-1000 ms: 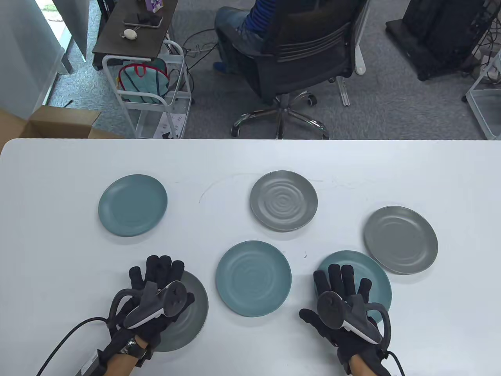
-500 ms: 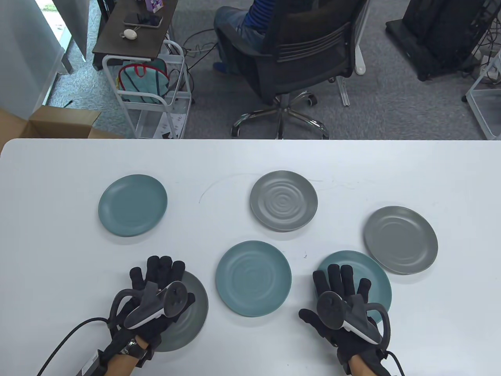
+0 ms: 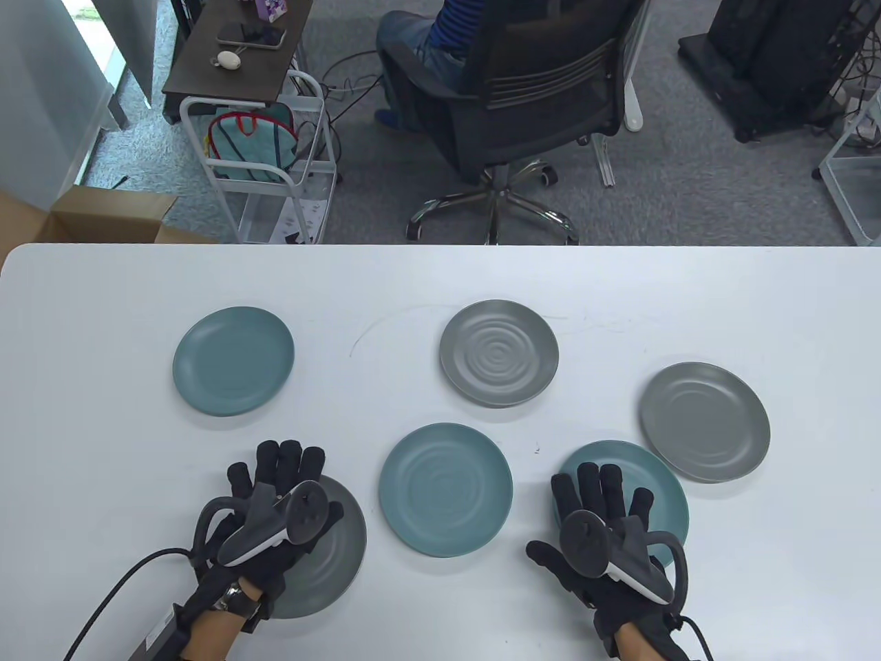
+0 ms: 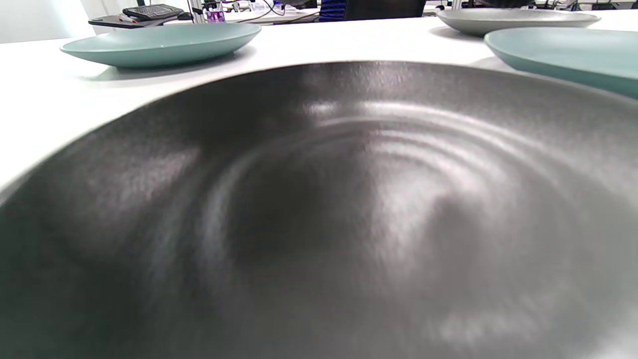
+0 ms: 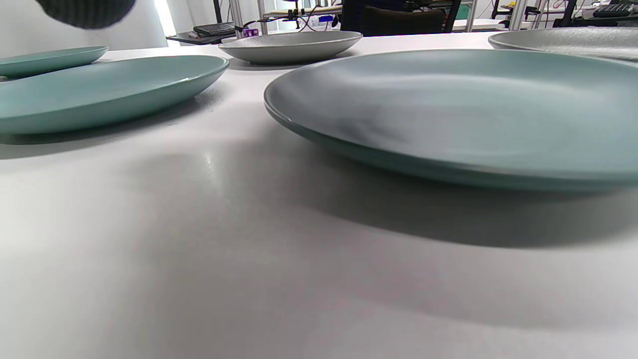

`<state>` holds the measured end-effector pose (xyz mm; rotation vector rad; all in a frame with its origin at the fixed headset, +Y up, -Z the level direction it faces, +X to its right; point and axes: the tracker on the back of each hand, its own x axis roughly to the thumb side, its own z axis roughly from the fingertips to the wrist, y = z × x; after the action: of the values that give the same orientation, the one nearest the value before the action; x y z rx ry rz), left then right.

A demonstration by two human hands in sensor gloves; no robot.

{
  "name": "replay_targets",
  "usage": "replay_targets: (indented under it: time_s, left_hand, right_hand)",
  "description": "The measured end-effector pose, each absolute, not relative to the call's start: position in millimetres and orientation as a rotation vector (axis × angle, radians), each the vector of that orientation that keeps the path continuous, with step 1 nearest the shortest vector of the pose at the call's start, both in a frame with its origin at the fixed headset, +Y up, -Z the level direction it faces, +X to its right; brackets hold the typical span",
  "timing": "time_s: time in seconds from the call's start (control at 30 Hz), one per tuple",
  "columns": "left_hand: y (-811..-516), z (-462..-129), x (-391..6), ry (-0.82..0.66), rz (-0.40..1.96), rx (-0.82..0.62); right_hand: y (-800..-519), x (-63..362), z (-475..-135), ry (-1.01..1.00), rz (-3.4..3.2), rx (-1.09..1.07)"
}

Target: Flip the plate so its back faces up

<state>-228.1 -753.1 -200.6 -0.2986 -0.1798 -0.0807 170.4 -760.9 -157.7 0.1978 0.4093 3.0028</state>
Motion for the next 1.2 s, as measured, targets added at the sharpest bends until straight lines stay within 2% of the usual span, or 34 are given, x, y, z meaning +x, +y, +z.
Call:
replay_targets:
  time_s: [0.63,0.93,1.2]
  left_hand:
    - [-681,-280,-217,-0.091,-0.147,-0.166]
    - [-680,-325,-223,-0.016,-0.201,-0.165]
    - [-694,-360,-240,0.067,-0.197,-0.217]
  right_hand:
    - [-761,169,-157,0.400,2.985,0.220]
    - [-762,169,-158,0.418,2.962,0.220]
    - [-762,168,-159,0.427,2.961,0.222]
